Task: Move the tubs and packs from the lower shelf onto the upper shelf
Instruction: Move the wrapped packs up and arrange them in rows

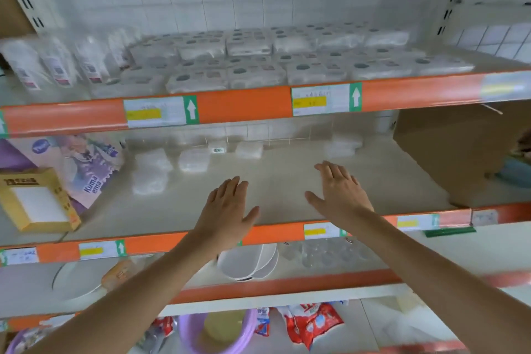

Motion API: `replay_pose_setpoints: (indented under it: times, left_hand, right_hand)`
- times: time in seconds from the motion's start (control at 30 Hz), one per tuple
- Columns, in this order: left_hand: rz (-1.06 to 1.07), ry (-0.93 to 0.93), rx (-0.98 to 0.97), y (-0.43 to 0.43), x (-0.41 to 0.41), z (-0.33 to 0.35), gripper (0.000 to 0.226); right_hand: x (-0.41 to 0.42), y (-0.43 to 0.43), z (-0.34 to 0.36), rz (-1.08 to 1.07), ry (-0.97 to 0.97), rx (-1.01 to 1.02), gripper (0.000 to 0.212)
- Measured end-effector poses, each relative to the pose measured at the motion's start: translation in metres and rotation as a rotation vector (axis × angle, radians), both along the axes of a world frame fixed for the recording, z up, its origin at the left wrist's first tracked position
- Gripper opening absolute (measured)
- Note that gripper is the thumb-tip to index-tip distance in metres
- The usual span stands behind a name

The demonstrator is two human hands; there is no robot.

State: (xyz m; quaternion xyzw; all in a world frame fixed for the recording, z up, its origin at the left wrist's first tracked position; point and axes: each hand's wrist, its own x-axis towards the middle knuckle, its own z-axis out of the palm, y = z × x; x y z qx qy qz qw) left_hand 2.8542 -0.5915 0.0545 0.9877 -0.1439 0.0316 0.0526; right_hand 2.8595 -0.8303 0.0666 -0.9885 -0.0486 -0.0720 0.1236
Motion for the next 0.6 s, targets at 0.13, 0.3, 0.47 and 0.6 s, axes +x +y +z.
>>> replay_pose_setpoints:
  times: [0.13,0.3,0.47,0.6]
  left_hand:
    - [0.013,0.026,0.044,-0.01,0.055,-0.044,0.065]
    - [0.054,0.003,0.08,-0.016,0.113,-0.07,0.072]
    - [0.14,-0.04,-0.029,-0.03,0.16,-0.078,0.079]
    - [0.191,-0.051,-0.046,-0.034,0.191,-0.084,0.079]
  right_hand:
    - [0.057,-0.022,-0.039,-0.055,0.005,-0.036,0.071]
    - [0.113,-0.05,-0.069,-0.132,-0.027,-0.099,0.072]
    - [0.16,-0.065,-0.085,-0.17,-0.103,-0.211,0.071]
    - [0.188,-0.067,-0.09,-0.224,-0.113,-0.282,0.073]
